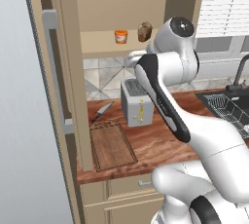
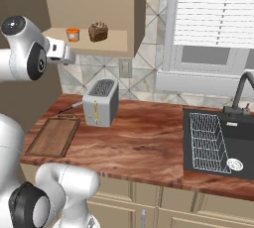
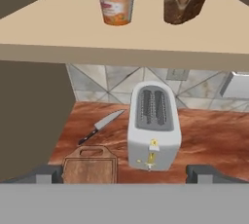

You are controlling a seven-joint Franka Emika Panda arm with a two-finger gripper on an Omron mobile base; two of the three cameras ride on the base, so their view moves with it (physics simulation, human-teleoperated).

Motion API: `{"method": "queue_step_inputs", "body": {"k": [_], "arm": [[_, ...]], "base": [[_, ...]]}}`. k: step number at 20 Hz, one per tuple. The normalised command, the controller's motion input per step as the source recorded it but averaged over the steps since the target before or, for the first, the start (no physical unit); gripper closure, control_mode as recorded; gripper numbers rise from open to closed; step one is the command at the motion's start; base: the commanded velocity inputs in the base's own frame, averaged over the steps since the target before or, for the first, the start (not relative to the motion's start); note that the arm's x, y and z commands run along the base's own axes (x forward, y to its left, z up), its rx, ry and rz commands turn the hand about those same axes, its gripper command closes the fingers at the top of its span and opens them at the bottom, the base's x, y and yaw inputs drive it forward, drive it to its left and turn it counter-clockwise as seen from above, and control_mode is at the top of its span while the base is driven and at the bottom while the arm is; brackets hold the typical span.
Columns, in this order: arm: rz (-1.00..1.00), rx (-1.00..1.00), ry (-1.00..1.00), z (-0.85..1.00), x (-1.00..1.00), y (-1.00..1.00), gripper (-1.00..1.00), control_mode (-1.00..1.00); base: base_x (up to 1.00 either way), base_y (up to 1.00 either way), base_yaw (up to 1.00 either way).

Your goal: Pick the bread, place it on the cutting board, pick the jam, place it on the counter, and close the cabinet.

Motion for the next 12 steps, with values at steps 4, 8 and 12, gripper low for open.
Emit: {"method": "queue_step_inputs", "body": {"k": [4, 8, 12], "arm": [[0.0, 0.0, -0.01, 0.04, 0.16, 0.13, -1.0, -1.0], [0.0, 0.0, -0.02, 0.03, 0.27, 0.1, -1.0, -1.0], [0.0, 0.0, -0.05, 0.06, 0.26, 0.01, -1.0, -1.0]], "base": [[0.0, 0.0, 0.0], [0.0, 0.0, 0.0], [0.0, 0.0, 0.0]]}}
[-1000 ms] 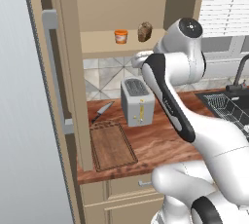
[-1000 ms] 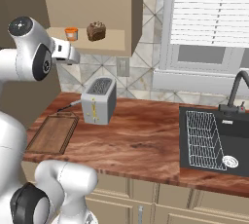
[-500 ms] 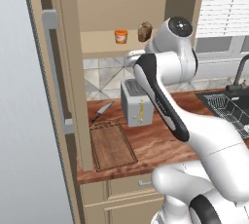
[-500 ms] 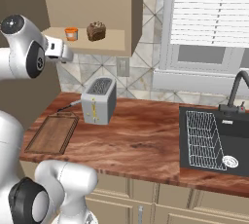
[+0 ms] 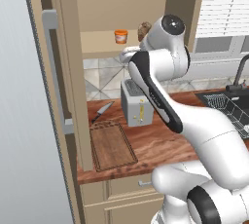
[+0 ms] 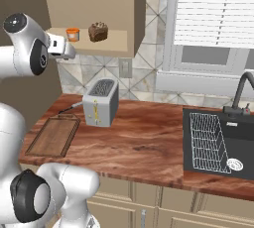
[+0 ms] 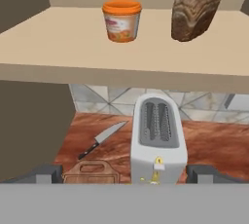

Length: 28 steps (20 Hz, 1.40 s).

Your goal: Pick the bread, place it on the cutting board, pick the jam, place it on the counter, and close the cabinet.

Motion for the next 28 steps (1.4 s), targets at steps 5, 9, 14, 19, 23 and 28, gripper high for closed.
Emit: {"method": "queue_step_inputs", "body": {"k": [5, 9, 14, 19, 23, 28], "arm": [[0.0, 0.0, -0.04, 0.07, 0.23, 0.0, -1.0, -1.0], [0.0, 0.0, -0.05, 0.06, 0.23, 0.04, -1.0, -1.0], [0.0, 0.0, -0.04, 0.08, 0.2, 0.04, -1.0, -1.0], [0.0, 0.0, 0.0, 0.13, 0.22, 0.03, -1.0, -1.0], [0.0, 0.0, 0.0, 0.12, 0.23, 0.05, -1.0, -1.0], [0.0, 0.0, 0.0, 0.04, 0.25, 0.07, -1.0, -1.0]], "base": [[0.0, 0.0, 0.0], [0.0, 0.0, 0.0], [0.0, 0.0, 0.0], [0.0, 0.0, 0.0], [0.0, 0.0, 0.0], [0.0, 0.0, 0.0]]}}
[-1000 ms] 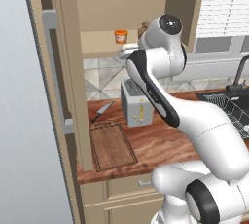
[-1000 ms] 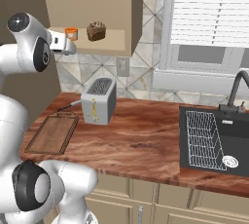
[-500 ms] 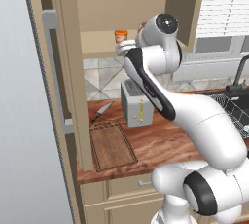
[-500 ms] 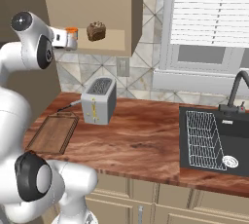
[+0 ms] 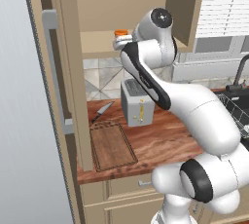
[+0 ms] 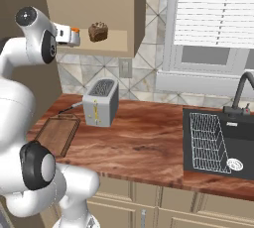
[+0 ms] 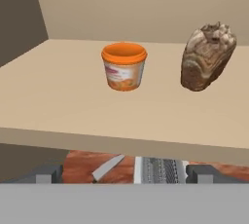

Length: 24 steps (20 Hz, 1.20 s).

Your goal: Pick the bread, place it on the cutting board, pick the jam, place it on the counter, and close the cabinet.

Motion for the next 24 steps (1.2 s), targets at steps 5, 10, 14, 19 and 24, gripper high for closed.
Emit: {"method": "queue_step_inputs", "body": {"k": [5, 10, 14, 19, 24], "arm": [[0.0, 0.0, 0.0, 0.0, 0.23, 0.11, -1.0, -1.0], [0.0, 0.0, 0.0, 0.0, 0.24, 0.01, -1.0, -1.0], [0.0, 0.0, 0.0, 0.0, 0.23, 0.0, -1.0, -1.0], [0.0, 0.0, 0.0, 0.0, 0.21, 0.05, -1.0, -1.0], [0.0, 0.0, 0.0, 0.0, 0.21, 0.04, -1.0, -1.0]], "base": [[0.0, 0.0, 0.0], [0.0, 0.0, 0.0], [0.0, 0.0, 0.0], [0.0, 0.0, 0.0], [0.0, 0.0, 0.0]]}}
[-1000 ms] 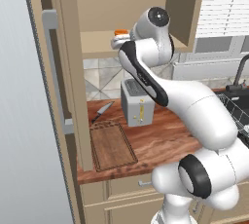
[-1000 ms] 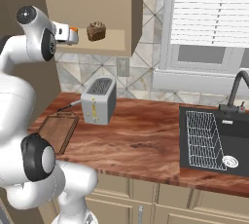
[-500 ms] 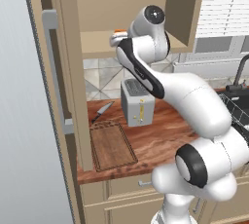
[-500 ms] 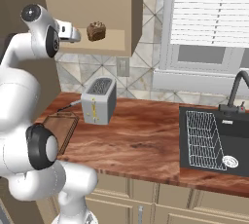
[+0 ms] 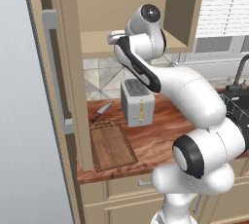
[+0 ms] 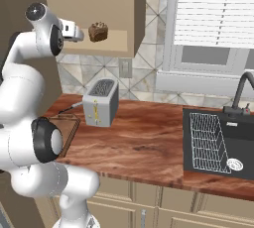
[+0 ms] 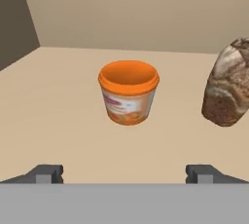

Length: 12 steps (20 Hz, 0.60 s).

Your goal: Pick the bread, place it on the cutting board, pick the jam, place it on the counter, and close the cabinet.

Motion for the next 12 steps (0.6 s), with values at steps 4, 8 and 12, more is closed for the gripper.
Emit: {"method": "queue_step_inputs", "body": {"k": [4, 8, 12], "arm": [[0.0, 0.0, 0.0, 0.0, 0.22, 0.0, -1.0, -1.0], [0.0, 0.0, 0.0, 0.0, 0.21, 0.0, -1.0, -1.0], [0.0, 0.0, 0.0, 0.0, 0.21, 0.0, -1.0, -1.0]], "base": [[0.0, 0.0, 0.0], [0.0, 0.0, 0.0], [0.0, 0.0, 0.0]]}}
